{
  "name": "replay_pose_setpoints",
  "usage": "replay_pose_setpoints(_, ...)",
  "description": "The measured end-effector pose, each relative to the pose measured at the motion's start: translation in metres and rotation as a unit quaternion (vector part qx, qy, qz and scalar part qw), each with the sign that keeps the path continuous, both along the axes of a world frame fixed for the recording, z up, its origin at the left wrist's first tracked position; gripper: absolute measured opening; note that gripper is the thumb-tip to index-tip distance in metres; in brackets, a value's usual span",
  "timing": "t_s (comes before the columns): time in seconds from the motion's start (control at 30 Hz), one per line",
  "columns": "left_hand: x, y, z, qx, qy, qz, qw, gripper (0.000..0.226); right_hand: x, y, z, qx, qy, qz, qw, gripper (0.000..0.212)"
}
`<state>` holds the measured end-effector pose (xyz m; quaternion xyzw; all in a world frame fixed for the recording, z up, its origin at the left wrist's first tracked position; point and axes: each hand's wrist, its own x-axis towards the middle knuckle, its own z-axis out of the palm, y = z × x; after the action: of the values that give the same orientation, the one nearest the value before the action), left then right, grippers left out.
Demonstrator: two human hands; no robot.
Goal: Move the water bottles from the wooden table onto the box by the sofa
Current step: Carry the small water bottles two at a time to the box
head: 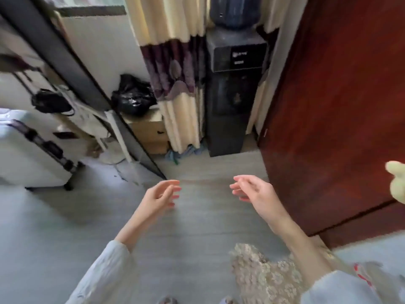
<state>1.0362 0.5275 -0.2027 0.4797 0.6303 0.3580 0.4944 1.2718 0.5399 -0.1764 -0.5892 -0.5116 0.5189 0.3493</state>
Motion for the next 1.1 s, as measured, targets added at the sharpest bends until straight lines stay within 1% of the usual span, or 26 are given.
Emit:
replay_pose_setpoints(0.07, -0.055, -0.029, 0.012, 0.004, -0.012, 0.066, 0.998, 0.022, -0.068, 0.004, 0.008, 0.004, 0.008, 0.089, 0.996, 0.019)
replay_pose_setpoints(0.13, -0.11, -0.061, 0.021, 0.017, -0.012, 0.135, 0.991, 0.022, -0.14, 0.002, 0.011, 0.003, 0.009, 0.181, 0.983, 0.015)
replay_pose_setpoints(0.2, -0.165, -0.096, 0.026, 0.03, -0.013, 0.208, 0.978, 0.022, -0.212, -0.008, 0.015, 0.003, 0.013, 0.252, 0.968, 0.013)
replay_pose_setpoints(0.3, -0.244, -0.151, 0.03, 0.034, -0.013, 0.296, 0.955, 0.023, -0.321, -0.036, 0.021, 0.018, 0.026, 0.334, 0.942, 0.012)
replay_pose_setpoints(0.47, -0.367, -0.23, 0.038, 0.049, -0.017, 0.396, 0.917, 0.023, -0.482, -0.093, 0.033, 0.03, 0.047, 0.443, 0.895, 0.016)
replay_pose_setpoints(0.6, -0.45, -0.281, 0.046, 0.07, -0.024, 0.487, 0.87, 0.024, -0.59, -0.125, 0.045, 0.036, 0.06, 0.514, 0.855, 0.018)
replay_pose_setpoints(0.7, -0.5, -0.309, 0.044, 0.071, -0.017, 0.534, 0.842, 0.023, -0.661, -0.139, 0.045, 0.035, 0.072, 0.548, 0.833, 0.02)
replay_pose_setpoints(0.8, -0.546, -0.327, 0.038, 0.064, -0.014, 0.573, 0.817, 0.022, -0.729, -0.149, 0.04, 0.028, 0.081, 0.58, 0.81, 0.018)
replay_pose_setpoints(0.9, -0.59, -0.33, 0.037, 0.061, -0.011, 0.596, 0.801, 0.021, -0.787, -0.15, 0.036, 0.025, 0.084, 0.601, 0.794, 0.019)
replay_pose_setpoints(1.1, -0.727, -0.316, 0.041, 0.086, 0.018, 0.64, 0.764, 0.021, -0.944, -0.128, 0.041, 0.036, 0.102, 0.637, 0.763, 0.016)
